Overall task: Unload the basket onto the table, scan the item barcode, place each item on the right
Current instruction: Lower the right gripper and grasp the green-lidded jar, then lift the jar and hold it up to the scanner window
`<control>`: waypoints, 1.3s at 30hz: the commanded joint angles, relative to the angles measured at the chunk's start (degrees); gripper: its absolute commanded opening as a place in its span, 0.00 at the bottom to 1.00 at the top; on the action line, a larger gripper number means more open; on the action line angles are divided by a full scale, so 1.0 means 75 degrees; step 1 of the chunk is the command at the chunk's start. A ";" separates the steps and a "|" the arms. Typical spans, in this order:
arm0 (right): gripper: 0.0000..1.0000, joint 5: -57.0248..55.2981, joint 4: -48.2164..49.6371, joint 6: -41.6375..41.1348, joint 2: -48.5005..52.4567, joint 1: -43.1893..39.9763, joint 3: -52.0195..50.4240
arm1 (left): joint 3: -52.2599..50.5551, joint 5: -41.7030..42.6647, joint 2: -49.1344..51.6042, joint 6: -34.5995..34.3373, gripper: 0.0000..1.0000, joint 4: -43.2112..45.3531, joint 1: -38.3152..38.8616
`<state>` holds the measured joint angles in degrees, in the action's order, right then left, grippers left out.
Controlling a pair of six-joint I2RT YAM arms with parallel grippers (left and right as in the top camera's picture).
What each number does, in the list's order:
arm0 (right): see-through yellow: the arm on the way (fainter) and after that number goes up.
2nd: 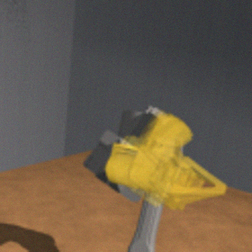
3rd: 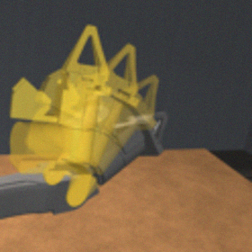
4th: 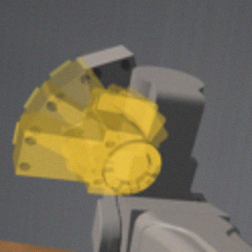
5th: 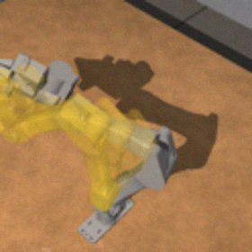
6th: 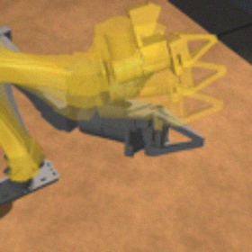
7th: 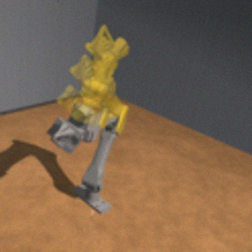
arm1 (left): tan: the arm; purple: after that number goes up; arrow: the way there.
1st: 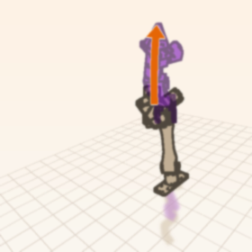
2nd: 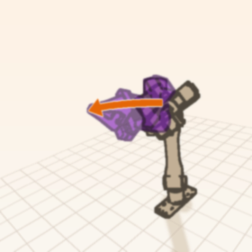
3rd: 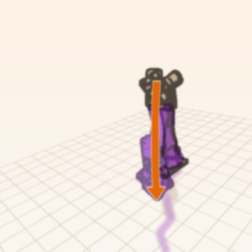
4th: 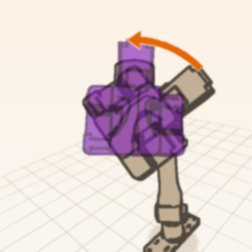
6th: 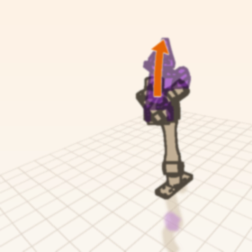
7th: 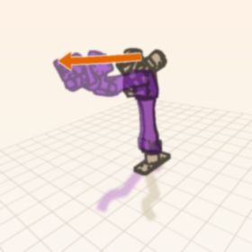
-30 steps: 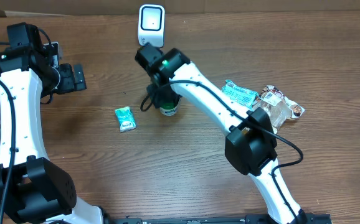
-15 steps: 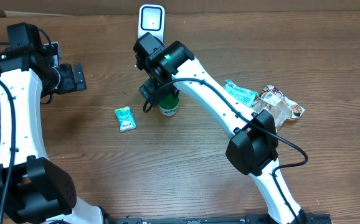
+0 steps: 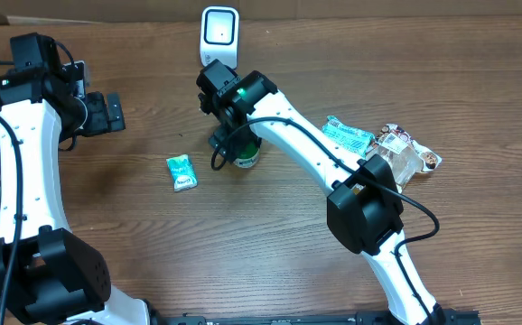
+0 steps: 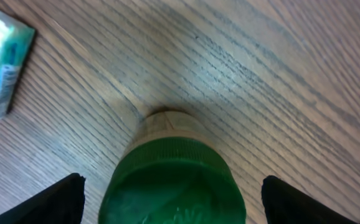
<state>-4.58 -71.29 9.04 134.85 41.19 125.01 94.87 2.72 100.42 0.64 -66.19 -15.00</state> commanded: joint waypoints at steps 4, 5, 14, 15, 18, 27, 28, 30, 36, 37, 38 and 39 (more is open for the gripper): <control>0.78 -0.0067 0.0125 -0.0020 -0.0254 -0.0152 -0.0166 | 0.0122 0.0006 -0.0003 0.0172 1.00 0.0009 0.0041; 0.77 -0.0064 0.0117 -0.0076 -0.0254 -0.0181 -0.0172 | 0.0122 0.0006 -0.0003 0.0172 1.00 0.0009 0.0041; 0.69 0.0050 0.0251 -0.0466 -0.0248 -0.0318 -0.0522 | 0.0122 0.0006 -0.0003 0.0172 1.00 0.0009 0.0041; 0.68 0.0050 0.0274 -0.0487 -0.0248 -0.0318 -0.0571 | 0.0122 0.0006 -0.0003 0.0172 1.00 0.0009 0.0041; 0.64 0.0050 0.0329 -0.0638 -0.0248 -0.0341 -0.0627 | 0.0122 0.0006 -0.0003 0.0172 1.00 0.0012 0.0041; 0.30 0.0050 0.0428 -0.1405 -0.0251 -0.0396 -0.0306 | 0.0122 0.0006 -0.0003 0.0172 0.99 0.0012 0.0047; 0.28 0.0052 0.0303 -0.1562 -0.0254 -0.0402 -0.0061 | 0.0122 0.0006 -0.0003 0.0172 1.00 0.0012 0.0047; 0.27 0.0064 0.0061 -0.1673 -0.0256 -0.0405 0.0297 | 0.0122 0.0006 -0.0003 0.0172 1.00 0.0012 0.0047; 0.28 0.1195 -0.1008 -0.1851 -0.0356 -0.0498 0.2081 | 0.0122 0.0006 -0.0003 0.0172 1.00 0.0012 0.0058; 0.28 0.1612 -0.1169 -0.1853 -0.0379 -0.0542 0.2428 | 0.0122 0.0006 -0.0003 0.0172 1.00 0.0012 0.0058; 0.28 0.2066 -0.1309 -0.1848 -0.0408 -0.0597 0.2777 | 0.0122 0.0006 -0.0003 0.0172 1.00 0.0012 0.0058; 0.28 0.2600 -0.1437 -0.1836 -0.0434 -0.0679 0.3153 | 0.0122 0.0006 -0.0003 0.0172 1.00 0.0009 0.0058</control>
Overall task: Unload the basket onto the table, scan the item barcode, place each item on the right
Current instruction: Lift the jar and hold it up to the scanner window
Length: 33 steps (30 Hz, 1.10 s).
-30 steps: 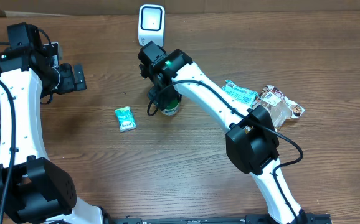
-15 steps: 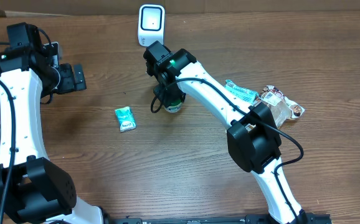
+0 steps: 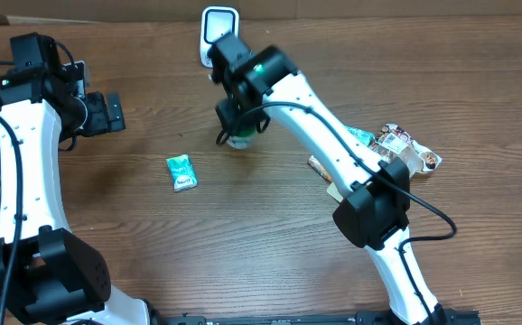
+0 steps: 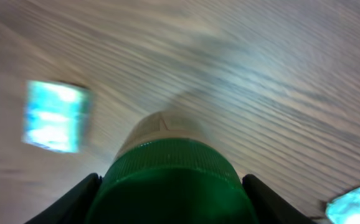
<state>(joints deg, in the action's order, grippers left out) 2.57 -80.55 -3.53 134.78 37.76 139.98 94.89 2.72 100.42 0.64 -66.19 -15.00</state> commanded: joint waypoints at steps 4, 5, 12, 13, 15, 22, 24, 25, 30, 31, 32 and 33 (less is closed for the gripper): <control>0.28 0.3660 -0.0481 -0.0157 -0.0551 -0.0691 0.2390 | 0.0119 0.0006 -0.0003 0.0172 1.00 0.0009 0.0058; 0.28 0.4191 -0.0484 -0.0157 -0.0589 -0.0863 0.2626 | 0.0119 0.0006 -0.0003 0.0172 1.00 0.0012 0.0058; 0.27 0.5837 -0.0466 -0.0157 -0.0784 -0.2040 0.3319 | 0.0119 0.0006 -0.0003 0.0172 1.00 0.0012 0.0058; 0.27 0.5791 -0.0440 -0.0154 -0.0784 -0.2116 0.3316 | 0.0119 0.0006 -0.0003 0.0172 1.00 0.0009 0.0058; 0.27 0.5158 -0.0291 -0.0154 -0.0775 -0.2197 0.3261 | 0.0119 0.0006 -0.0003 0.0172 1.00 0.0009 0.0058; 0.23 0.1364 0.1495 -0.0032 -0.0723 -0.1871 0.2413 | 0.0119 0.0006 -0.0003 0.0172 1.00 0.0012 0.0058; 0.22 0.0694 0.2419 0.0259 -0.0670 -0.1760 0.1932 | 0.0119 0.0006 -0.0003 0.0172 1.00 0.0012 0.0058; 0.22 0.0423 0.2973 0.0446 -0.0635 -0.1716 0.1664 | 0.0119 0.0006 -0.0003 0.0172 1.00 0.0012 0.0058; 0.23 -0.0166 0.5968 0.1644 -0.0388 -0.1679 0.0233 | 0.0119 0.0006 -0.0003 0.0172 1.00 0.0009 0.0058; 0.26 -0.0163 0.6589 0.1976 -0.0338 -0.1679 -0.0070 | 0.0119 0.0006 -0.0003 0.0172 1.00 0.0009 0.0058; 0.27 -0.0166 0.7160 0.2259 -0.0286 -0.1679 -0.0347 | 0.0119 0.0006 -0.0003 0.0172 1.00 0.0009 0.0055; 0.31 -0.0163 0.7793 0.2605 -0.0259 -0.1679 -0.0662 | 0.0119 0.0006 -0.0003 0.0172 1.00 0.0012 0.0055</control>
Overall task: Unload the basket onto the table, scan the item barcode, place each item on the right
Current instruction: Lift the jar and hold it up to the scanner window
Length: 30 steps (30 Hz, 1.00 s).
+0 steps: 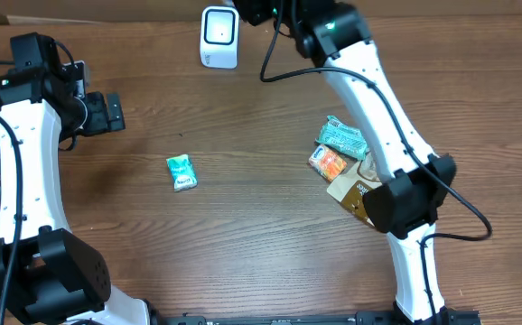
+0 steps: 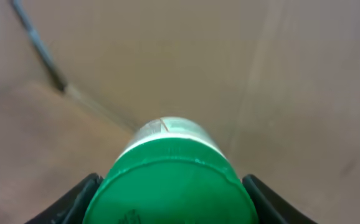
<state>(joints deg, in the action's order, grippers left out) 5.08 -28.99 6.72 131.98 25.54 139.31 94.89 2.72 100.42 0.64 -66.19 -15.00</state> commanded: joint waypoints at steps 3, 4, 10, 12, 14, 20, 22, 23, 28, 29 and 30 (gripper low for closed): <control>0.43 -0.0498 0.2690 0.2116 0.0213 -0.0050 -0.1495 | 0.0119 0.0006 -0.0003 0.0172 1.00 0.0009 0.0058; 0.45 -0.0493 0.3165 0.2477 0.0230 -0.0050 -0.1763 | 0.0119 0.0006 -0.0003 0.0172 1.00 0.0012 0.0058; 0.47 -0.0254 0.4948 0.4167 0.0685 -0.0003 -0.2582 | 0.0119 0.0006 -0.0003 0.0172 1.00 0.0012 0.0058; 0.48 -0.0143 0.5120 0.4304 0.0866 0.0012 -0.2582 | 0.0119 0.0006 -0.0003 0.0172 1.00 0.0012 0.0050; 0.48 -0.0125 0.5321 0.4639 0.1040 0.0017 -0.2582 | 0.0119 0.0006 -0.0003 0.0172 1.00 0.0012 0.0047; 0.50 0.0166 0.5575 0.6869 0.1635 0.0064 -0.2582 | 0.0119 0.0006 -0.0003 0.0172 1.00 0.0012 0.0076; 0.51 0.0163 0.5587 0.7321 0.1725 0.0096 -0.2582 | 0.0119 0.0006 -0.0003 0.0172 1.00 0.0012 0.0076; 0.51 0.0166 0.5575 0.7472 0.1743 0.0111 -0.2582 | 0.0119 0.0006 -0.0003 0.0172 1.00 0.0009 0.0076; 0.51 0.0157 0.5802 0.7600 0.1746 0.0117 -0.2582 | 0.0119 0.0006 -0.0003 0.0172 1.00 0.0012 0.0070; 0.51 0.0157 0.5837 0.7647 0.1746 0.0117 -0.2582 | 0.0119 0.0006 -0.0003 0.0172 0.99 0.0012 0.0076; 0.51 0.0163 0.5837 0.7766 0.1746 0.0117 -0.2582 | 0.0119 0.0006 -0.0003 0.0172 1.00 0.0012 0.0076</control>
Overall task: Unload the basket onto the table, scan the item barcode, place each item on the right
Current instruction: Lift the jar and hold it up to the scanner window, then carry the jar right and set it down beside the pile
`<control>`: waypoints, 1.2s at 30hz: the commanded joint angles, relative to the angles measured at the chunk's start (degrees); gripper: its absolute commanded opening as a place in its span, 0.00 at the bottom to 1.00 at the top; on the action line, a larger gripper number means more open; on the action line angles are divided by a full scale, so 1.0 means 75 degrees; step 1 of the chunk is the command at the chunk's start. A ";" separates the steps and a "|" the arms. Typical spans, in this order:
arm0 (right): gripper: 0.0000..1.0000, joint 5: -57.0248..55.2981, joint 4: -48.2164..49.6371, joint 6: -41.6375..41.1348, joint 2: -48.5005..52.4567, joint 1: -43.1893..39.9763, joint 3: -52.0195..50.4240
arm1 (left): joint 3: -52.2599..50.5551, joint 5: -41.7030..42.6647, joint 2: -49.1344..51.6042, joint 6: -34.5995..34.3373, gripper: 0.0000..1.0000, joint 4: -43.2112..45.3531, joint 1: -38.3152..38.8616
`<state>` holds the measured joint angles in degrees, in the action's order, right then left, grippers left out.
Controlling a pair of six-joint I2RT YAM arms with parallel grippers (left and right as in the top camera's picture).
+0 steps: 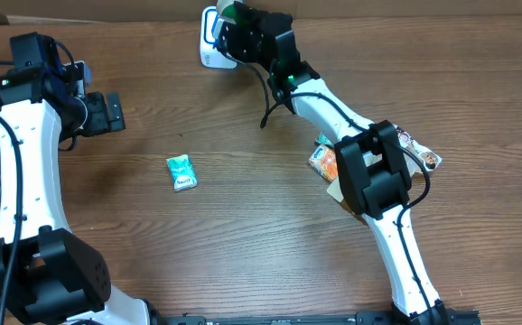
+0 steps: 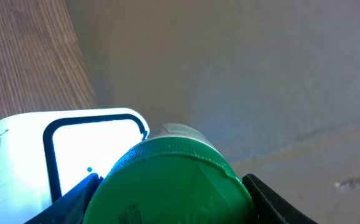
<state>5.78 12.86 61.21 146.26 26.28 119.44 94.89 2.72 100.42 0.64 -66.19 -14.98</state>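
Note:
My right gripper (image 2: 170, 193) is shut on a bottle with a green cap (image 2: 170, 180), the fingers (image 2: 74, 199) pressing on both sides of the cap. In the overhead view the right gripper (image 1: 240, 23) holds the green-capped bottle (image 1: 231, 11) up at the back of the table, right beside the white barcode scanner (image 1: 209, 41). The wrist view shows the scanner's black-framed white face (image 2: 86, 149) just left of the bottle. My left gripper (image 1: 109, 113) hangs at the left, far from both; its jaws cannot be made out.
A small teal packet (image 1: 181, 171) lies mid-left on the wooden table (image 1: 243, 235). Several snack packets (image 1: 333, 162) lie at the right around the right arm's base. A cardboard wall stands behind the scanner.
My right gripper has moved left with the bottle, from the back edge right of the scanner to right beside it. The scanner's face now shows in the wrist view. The left arm is unchanged.
My right gripper stood open around the green-capped bottle standing mid-table. Then it was shut on the cap and the bottle was off the table, nearer the scanner. Later it held the bottle high at the back edge, and now next to the scanner's face.

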 commanded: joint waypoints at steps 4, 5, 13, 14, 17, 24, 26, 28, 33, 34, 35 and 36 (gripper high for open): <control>0.51 0.0058 0.0306 0.0723 -0.0157 0.0017 0.0067 | 0.0119 0.0006 -0.0003 0.0172 1.00 0.0012 0.0073; 0.51 0.0041 0.0309 0.0816 -0.0157 0.0017 0.0067 | 0.0119 0.0006 -0.0003 0.0172 1.00 0.0012 0.0073; 0.52 0.0038 0.0425 0.0877 -0.0157 0.0052 0.0067 | 0.0119 0.0006 -0.0003 0.0172 1.00 0.0012 0.0073; 0.52 0.0038 0.0458 0.0877 -0.0157 0.0052 0.0067 | 0.0119 0.0006 -0.0003 0.0172 1.00 0.0012 0.0073; 0.51 0.0038 0.0571 0.0874 -0.0157 0.0055 0.0067 | 0.0119 0.0006 -0.0003 0.0172 1.00 0.0009 0.0073; 0.51 0.0041 0.0557 0.0178 -0.0414 0.0131 0.0070 | 0.0119 0.0006 -0.0003 0.0172 1.00 0.0012 0.0093; 0.51 0.0038 0.0507 -0.0332 -0.0612 0.0131 0.0070 | 0.0119 0.0006 -0.0003 0.0172 1.00 0.0012 0.0096; 0.50 0.0020 0.0105 -0.1003 -0.0994 0.0140 0.0070 | 0.0119 0.0006 -0.0003 0.0172 0.99 0.0012 0.0096; 0.50 -0.0131 -0.1661 -0.2547 -0.2049 0.0213 0.0070 | 0.0119 0.0006 -0.0003 0.0172 1.00 0.0012 0.0096; 0.50 -0.0134 -0.2326 -0.2996 -0.2407 0.0227 0.0070 | 0.0119 0.0006 -0.0003 0.0172 1.00 0.0012 0.0096; 0.50 -0.0125 -0.2704 -0.3212 -0.2608 0.0233 0.0070 | 0.0119 0.0006 -0.0003 0.0172 1.00 0.0009 0.0096; 0.50 -0.0082 -0.3165 -0.3488 -0.2838 0.0233 0.0070 | 0.0119 0.0006 -0.0003 0.0172 1.00 0.0012 0.0096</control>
<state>5.08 -6.13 46.35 136.92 27.44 118.89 94.89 2.72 100.42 0.64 -66.22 -14.98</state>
